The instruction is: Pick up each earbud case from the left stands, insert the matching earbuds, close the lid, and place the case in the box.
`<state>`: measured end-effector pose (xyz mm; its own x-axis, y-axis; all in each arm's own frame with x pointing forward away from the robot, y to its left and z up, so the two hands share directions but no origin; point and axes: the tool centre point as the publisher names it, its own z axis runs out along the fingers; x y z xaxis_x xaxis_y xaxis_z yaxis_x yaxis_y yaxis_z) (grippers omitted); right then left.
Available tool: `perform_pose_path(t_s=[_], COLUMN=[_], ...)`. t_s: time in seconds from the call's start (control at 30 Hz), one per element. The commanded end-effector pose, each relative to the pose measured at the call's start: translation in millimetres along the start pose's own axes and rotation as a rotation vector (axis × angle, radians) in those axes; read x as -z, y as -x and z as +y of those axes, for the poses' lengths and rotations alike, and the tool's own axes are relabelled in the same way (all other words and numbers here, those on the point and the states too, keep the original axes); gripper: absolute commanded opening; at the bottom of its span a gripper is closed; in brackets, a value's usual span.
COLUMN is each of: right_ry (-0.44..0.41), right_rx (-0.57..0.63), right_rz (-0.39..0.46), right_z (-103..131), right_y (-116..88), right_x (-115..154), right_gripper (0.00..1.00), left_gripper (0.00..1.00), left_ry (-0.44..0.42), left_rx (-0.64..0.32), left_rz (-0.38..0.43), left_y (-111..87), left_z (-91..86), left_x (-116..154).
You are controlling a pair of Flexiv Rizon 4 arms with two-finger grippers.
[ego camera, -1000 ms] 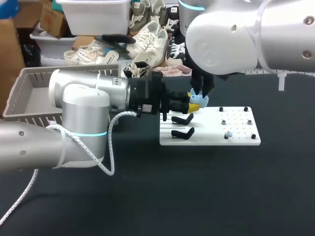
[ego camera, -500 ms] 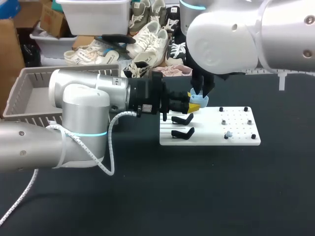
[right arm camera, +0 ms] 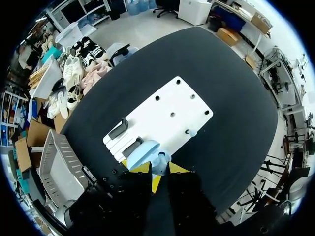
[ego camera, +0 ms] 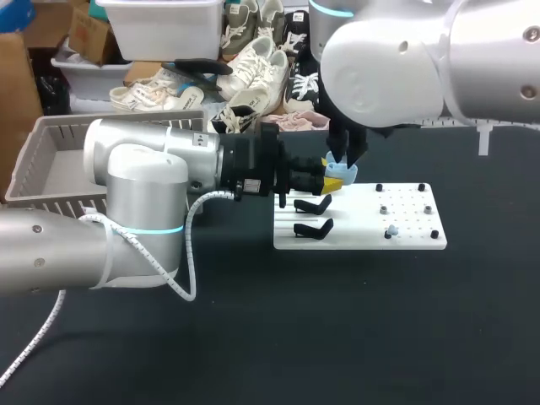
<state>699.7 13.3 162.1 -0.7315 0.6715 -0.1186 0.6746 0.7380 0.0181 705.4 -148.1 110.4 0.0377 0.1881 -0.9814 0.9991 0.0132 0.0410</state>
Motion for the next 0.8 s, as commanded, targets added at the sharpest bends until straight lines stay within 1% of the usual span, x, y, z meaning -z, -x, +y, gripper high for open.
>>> perform_pose_path(t_s=[0.03, 0.8], right_ry=[0.001, 0.0], right_rx=[-0.004, -0.013], right_rz=[-0.004, 0.003], right_z=[-1.5, -0.8], right_y=[-2.0, -1.0], right_x=[0.8, -1.6], right_gripper=[0.0, 0.0], left_gripper=[0.0, 0.0], left_ry=[0.001, 0.001], left_rx=[-0.001, -0.001], left_rz=[-0.003, -0.003], left_y=[-0.4, -0.4], left_z=[-0.3, -0.3], left_x=[0.2, 0.2])
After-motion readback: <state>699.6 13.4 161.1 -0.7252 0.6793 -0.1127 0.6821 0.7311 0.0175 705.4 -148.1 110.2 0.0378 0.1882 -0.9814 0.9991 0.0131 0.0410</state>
